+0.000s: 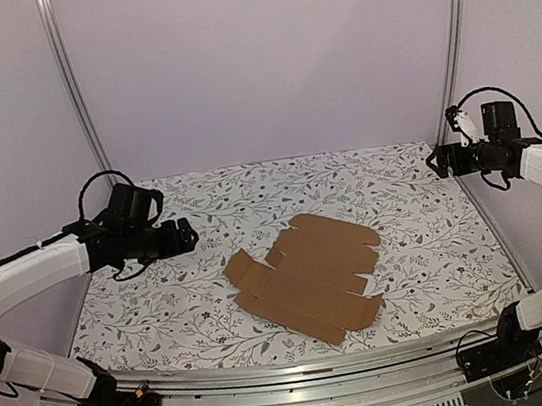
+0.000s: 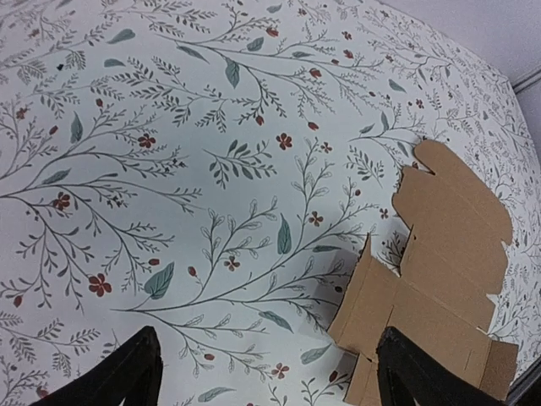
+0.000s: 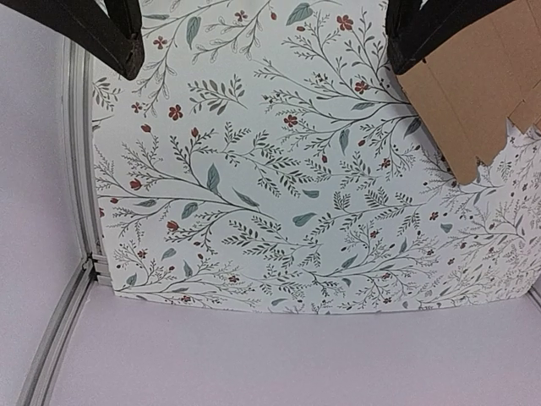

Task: Fold the paper box

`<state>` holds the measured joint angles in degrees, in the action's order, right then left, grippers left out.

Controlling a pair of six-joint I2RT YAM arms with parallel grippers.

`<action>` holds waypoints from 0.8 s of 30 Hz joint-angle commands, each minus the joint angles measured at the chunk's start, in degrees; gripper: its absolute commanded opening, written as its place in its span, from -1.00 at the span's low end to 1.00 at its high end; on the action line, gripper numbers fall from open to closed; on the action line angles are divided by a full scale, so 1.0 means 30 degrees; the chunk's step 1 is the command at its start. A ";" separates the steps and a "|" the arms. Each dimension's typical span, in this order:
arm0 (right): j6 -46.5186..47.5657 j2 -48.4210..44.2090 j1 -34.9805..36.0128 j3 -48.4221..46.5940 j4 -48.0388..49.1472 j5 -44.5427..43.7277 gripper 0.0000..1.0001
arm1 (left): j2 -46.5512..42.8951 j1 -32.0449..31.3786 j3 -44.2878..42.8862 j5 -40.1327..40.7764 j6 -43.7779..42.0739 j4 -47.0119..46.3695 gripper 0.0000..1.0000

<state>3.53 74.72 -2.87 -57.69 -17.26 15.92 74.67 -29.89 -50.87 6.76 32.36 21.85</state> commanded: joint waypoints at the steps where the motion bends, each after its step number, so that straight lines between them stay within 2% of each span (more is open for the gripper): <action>1: 0.0246 0.0486 0.0158 -0.0047 -0.0487 0.0384 0.98 | -0.1678 -0.0351 0.2989 -0.2696 0.4447 0.0466 0.73; 4: 0.3222 0.0862 0.0182 -0.0137 -0.1862 0.3139 0.98 | -0.3229 -0.0402 0.4467 -0.3001 0.5778 0.0330 0.72; 6: 0.3629 0.0909 0.0413 -0.0066 -0.1971 0.3869 0.98 | -0.4145 -0.0455 0.5127 -0.3121 0.6292 0.0421 0.72; 9: 0.4435 0.0825 0.1704 -0.0231 -0.2417 0.3592 0.98 | -0.5079 -0.0589 0.6271 -0.3709 0.7039 -0.0028 0.74; 14: 0.5577 0.1288 0.3450 -0.0400 -0.3025 0.3204 0.97 | -0.4986 -0.0671 0.7252 -0.4124 0.7146 -0.0853 0.74; 19: 0.6097 0.2501 0.4192 -0.0789 -0.3714 0.3422 0.95 | -0.2925 -0.0672 0.7003 -0.5145 0.6565 -0.3145 0.75; 24: 0.6515 0.2949 0.4582 -0.0857 -0.4319 0.4182 0.94 | 0.1596 -0.0672 0.4068 -0.6023 0.4121 -0.4264 0.71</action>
<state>21.12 82.72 9.91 -58.87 -27.29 26.17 71.24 -31.03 -31.86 -7.94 50.59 14.22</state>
